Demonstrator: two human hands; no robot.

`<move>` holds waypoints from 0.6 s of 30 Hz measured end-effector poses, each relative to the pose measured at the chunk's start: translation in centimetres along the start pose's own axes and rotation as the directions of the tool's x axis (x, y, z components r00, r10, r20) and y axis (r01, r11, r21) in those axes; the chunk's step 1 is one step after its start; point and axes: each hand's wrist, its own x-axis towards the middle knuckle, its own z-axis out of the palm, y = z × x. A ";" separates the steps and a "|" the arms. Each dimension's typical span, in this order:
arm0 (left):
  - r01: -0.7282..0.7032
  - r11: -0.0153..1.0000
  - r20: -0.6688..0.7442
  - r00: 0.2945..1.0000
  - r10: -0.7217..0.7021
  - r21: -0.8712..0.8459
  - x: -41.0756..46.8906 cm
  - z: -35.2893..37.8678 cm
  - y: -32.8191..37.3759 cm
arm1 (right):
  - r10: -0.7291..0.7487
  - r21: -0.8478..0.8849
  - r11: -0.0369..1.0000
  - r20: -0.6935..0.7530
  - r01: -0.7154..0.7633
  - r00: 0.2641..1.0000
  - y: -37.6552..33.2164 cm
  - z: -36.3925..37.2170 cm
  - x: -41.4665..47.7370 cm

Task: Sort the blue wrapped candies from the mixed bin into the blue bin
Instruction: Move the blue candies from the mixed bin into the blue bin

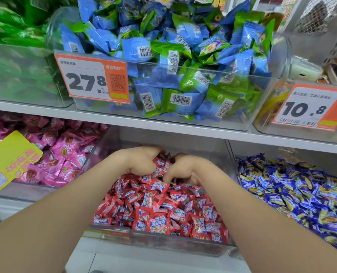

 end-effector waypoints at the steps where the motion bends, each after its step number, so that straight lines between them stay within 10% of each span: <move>1: -0.021 0.999 -0.021 1.000 0.020 -0.037 -0.5 -0.2 -0.2 | -0.022 0.035 0.999 0.032 0.021 0.999 0.1 -0.3 -0.2; 10: -0.162 0.927 -0.019 0.986 0.165 -0.338 -6.5 -1.2 -0.3 | -0.400 -0.290 0.876 0.010 0.385 0.916 0.8 -0.8 -7.1; 18: -0.135 0.991 -0.166 0.978 0.129 -0.021 -8.2 -1.2 0.1 | -0.444 -0.405 0.787 0.152 0.465 0.883 1.6 -1.8 -10.1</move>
